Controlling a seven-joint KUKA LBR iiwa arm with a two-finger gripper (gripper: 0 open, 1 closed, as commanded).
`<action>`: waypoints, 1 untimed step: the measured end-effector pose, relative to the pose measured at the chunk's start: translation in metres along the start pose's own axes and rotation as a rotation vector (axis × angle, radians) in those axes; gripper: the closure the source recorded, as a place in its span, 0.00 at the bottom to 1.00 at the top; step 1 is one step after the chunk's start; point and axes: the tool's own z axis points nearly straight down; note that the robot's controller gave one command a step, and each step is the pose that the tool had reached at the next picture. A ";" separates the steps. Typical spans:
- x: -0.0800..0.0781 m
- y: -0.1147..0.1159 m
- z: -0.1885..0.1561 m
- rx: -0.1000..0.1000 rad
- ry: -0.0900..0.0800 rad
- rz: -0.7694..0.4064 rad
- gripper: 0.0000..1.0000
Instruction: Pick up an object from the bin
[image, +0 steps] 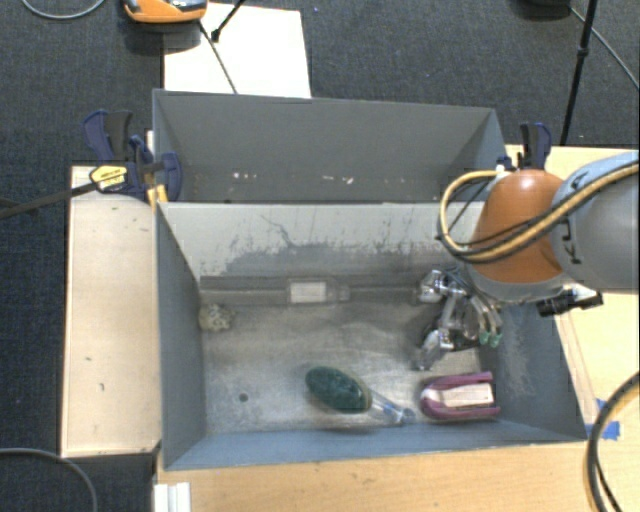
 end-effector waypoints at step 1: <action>-0.009 -0.066 -0.001 -0.003 0.001 -0.110 0.00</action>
Offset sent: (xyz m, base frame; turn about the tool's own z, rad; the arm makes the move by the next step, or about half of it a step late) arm -0.0007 -0.0666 -0.0009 -0.1104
